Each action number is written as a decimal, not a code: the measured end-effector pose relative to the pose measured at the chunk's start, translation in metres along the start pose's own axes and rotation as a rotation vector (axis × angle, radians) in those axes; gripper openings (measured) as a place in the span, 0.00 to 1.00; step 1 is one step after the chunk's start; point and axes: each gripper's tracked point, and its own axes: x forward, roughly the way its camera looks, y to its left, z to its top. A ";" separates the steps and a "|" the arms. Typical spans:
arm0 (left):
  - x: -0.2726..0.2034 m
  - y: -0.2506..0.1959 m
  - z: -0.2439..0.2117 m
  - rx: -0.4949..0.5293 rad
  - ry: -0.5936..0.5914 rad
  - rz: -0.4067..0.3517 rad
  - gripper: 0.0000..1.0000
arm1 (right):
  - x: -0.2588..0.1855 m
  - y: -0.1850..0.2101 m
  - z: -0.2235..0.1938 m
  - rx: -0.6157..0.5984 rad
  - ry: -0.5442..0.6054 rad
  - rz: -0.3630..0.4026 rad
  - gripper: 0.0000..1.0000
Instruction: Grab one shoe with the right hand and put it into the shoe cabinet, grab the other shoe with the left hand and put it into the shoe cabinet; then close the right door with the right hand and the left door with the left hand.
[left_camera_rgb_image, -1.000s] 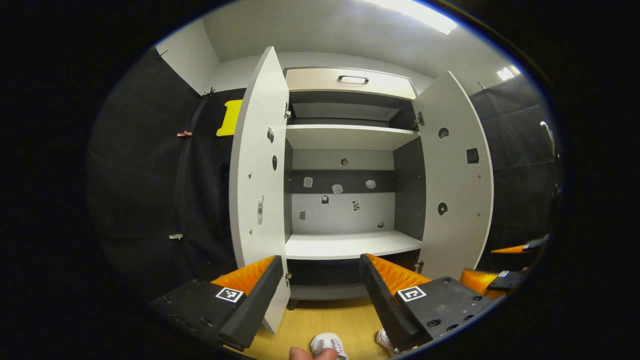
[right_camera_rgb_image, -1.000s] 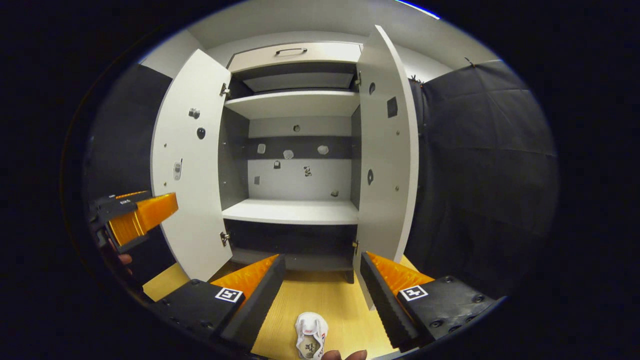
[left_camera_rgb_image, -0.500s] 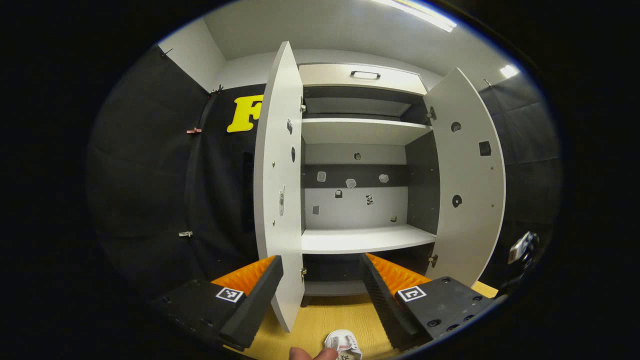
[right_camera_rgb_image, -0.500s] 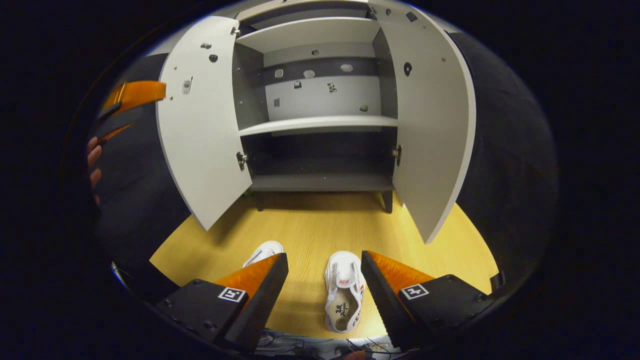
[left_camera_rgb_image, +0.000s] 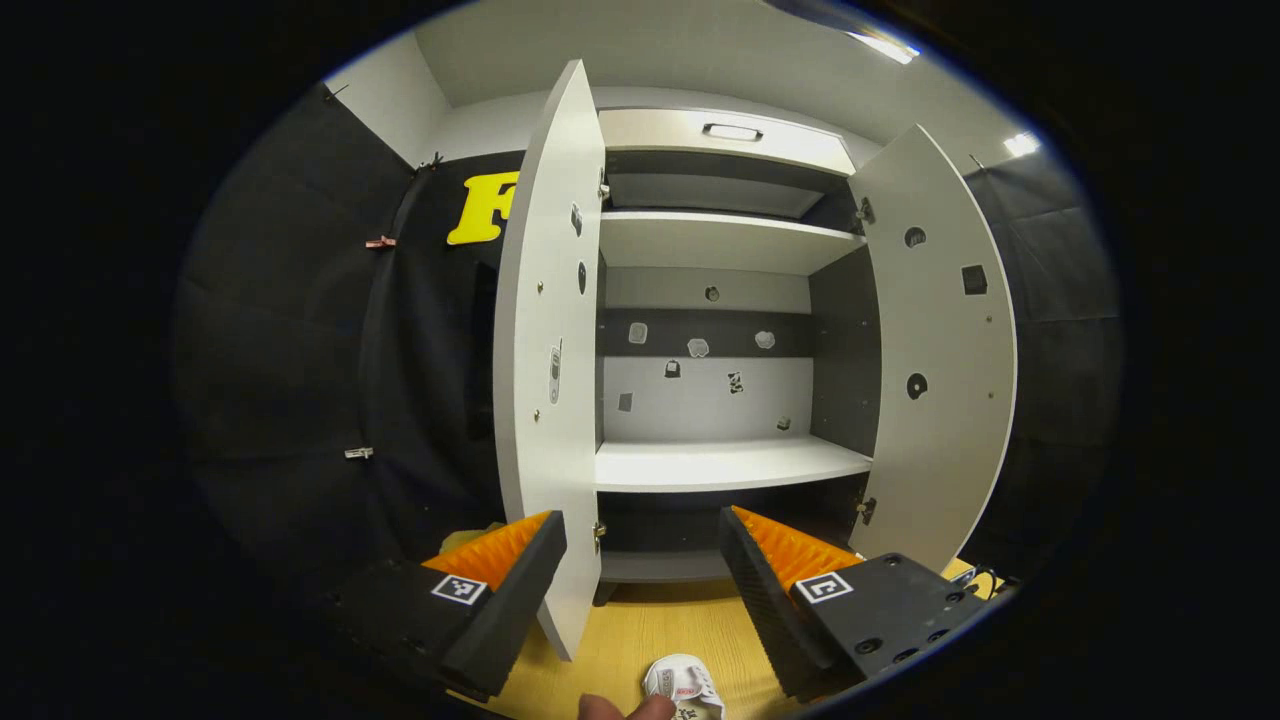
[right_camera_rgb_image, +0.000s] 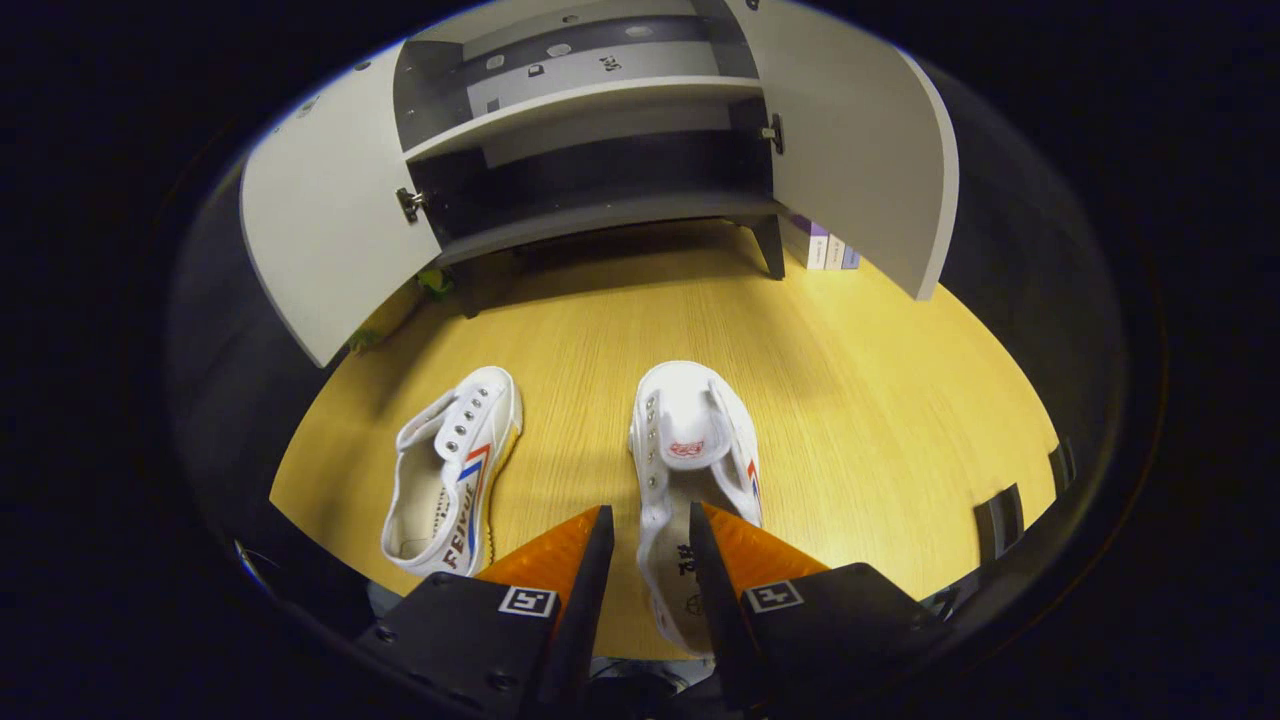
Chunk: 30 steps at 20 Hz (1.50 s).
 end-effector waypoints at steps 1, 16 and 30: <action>0.001 0.001 -0.004 0.008 0.004 0.000 0.96 | 0.009 0.002 0.001 0.004 -0.006 0.002 0.54; 0.002 0.023 -0.008 0.062 -0.003 0.030 0.96 | 0.064 0.007 0.037 -0.002 -0.088 -0.031 0.02; -0.002 0.016 -0.005 -0.026 0.005 -0.001 0.96 | -0.055 0.082 0.284 -0.011 -0.294 0.098 0.02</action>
